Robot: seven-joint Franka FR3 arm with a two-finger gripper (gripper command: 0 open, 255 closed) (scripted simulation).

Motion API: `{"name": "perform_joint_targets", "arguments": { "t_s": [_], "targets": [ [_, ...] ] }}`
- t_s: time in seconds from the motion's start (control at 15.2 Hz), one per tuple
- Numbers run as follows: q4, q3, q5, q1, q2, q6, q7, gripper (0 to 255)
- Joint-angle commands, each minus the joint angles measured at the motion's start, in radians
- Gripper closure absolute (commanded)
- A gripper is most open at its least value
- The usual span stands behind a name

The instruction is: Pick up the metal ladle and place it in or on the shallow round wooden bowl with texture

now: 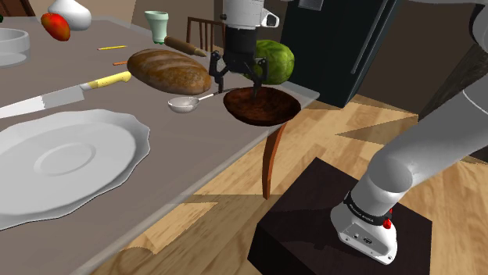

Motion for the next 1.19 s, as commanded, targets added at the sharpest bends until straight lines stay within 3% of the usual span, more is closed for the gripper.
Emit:
{"name": "perform_joint_targets", "arguments": {
  "t_s": [0.0,0.4,0.86,1.12],
  "targets": [
    [0.08,0.045,-0.023,-0.019,0.099,0.012,0.148,0],
    [0.349,0.106,-0.146,0.001,0.398,0.007,0.548,0],
    [0.243,0.103,-0.138,0.004,0.386,0.104,0.542,0],
    [0.235,0.104,-0.137,0.003,0.386,0.112,0.541,0]
  ]
}}
